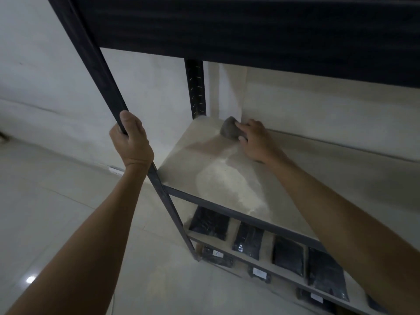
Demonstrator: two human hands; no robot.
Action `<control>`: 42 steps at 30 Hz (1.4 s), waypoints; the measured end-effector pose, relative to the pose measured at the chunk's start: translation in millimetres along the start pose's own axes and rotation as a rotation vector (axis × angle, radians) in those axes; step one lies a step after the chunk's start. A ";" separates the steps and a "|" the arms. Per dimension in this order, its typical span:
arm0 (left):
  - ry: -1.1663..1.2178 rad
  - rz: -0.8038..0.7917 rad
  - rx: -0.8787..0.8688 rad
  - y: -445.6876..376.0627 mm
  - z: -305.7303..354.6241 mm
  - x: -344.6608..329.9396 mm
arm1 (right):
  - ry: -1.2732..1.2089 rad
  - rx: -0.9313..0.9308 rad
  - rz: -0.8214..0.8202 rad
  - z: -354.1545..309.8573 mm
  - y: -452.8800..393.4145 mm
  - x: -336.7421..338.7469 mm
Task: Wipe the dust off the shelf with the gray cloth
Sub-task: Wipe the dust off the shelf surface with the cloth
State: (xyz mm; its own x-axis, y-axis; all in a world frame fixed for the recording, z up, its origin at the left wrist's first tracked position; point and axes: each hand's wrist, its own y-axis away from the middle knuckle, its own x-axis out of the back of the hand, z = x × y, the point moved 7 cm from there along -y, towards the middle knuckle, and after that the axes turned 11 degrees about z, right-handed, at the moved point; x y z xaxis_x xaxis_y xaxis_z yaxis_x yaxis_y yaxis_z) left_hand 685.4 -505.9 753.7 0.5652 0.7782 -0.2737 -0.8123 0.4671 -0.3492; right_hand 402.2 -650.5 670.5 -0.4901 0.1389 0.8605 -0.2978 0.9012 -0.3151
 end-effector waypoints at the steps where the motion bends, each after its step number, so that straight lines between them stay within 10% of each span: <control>1: 0.001 0.005 0.001 0.1 0.2 0.2 | -0.030 0.044 -0.011 -5.8 8.4 -2.0; 17: 0.052 -0.025 0.002 1.9 6.3 -2.9 | -0.132 0.149 -0.089 -41.1 -17.7 10.1; 24: 0.083 -0.032 0.003 3.2 10.3 -4.5 | 0.296 0.295 0.016 -46.2 -90.9 -17.9; 34: 0.059 -0.029 0.010 2.3 10.3 -3.6 | -0.189 0.349 -0.276 -42.7 -38.7 -22.4; 38: 0.051 -0.036 0.022 4.4 13.3 -6.0 | 0.058 0.297 0.029 -36.2 -95.7 -8.7; 42: 0.057 -0.038 0.019 4.1 14.1 -6.0 | 0.161 0.176 -0.053 -32.6 -88.1 -34.2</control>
State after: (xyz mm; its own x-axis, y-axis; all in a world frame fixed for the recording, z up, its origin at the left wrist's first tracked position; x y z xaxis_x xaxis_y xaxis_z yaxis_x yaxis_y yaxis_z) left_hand 676.7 -502.7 766.5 0.6026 0.7347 -0.3117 -0.7924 0.5044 -0.3430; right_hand 471.9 -721.3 681.9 -0.3375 0.1694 0.9259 -0.4643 0.8257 -0.3203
